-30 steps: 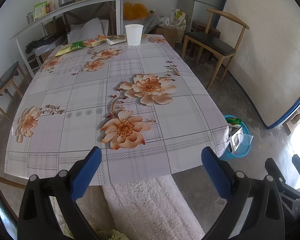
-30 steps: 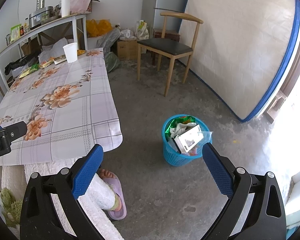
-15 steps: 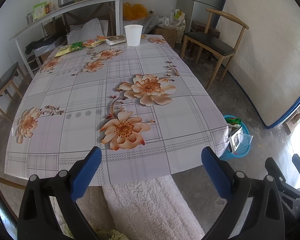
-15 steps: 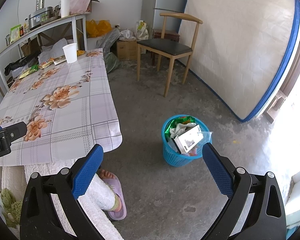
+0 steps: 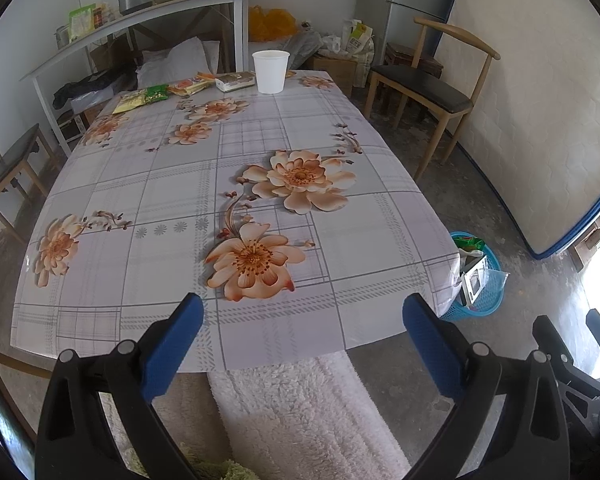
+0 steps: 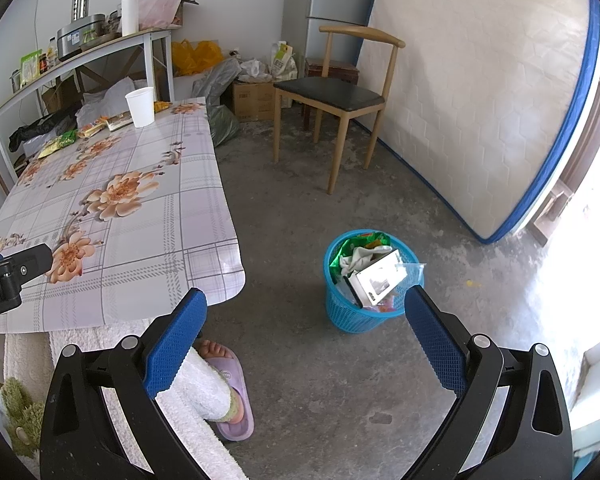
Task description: Collect trash
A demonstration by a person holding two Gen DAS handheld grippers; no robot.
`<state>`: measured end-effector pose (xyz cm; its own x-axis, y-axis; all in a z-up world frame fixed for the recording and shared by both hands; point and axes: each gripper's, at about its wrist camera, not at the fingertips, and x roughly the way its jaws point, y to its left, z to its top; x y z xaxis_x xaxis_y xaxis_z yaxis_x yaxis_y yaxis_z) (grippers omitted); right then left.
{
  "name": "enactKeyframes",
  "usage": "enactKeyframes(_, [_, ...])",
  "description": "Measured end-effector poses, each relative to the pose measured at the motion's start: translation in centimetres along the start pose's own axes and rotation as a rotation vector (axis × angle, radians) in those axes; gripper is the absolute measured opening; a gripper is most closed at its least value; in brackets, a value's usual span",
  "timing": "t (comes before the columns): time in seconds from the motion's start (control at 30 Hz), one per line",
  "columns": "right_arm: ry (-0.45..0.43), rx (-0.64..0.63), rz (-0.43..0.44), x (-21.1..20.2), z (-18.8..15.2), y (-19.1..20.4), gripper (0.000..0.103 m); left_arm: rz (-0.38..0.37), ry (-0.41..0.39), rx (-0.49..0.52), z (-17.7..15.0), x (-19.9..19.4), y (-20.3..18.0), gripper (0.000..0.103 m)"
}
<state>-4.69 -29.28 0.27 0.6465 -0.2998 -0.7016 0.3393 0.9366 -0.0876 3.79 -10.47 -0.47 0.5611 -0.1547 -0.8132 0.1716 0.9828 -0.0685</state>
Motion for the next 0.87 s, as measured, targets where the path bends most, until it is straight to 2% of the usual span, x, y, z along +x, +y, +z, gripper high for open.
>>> enactKeyframes(0.87, [-0.001, 0.001, -0.002, 0.01, -0.03, 0.04, 0.095, 0.002, -0.004, 0.009, -0.12, -0.02, 0.18, 0.098])
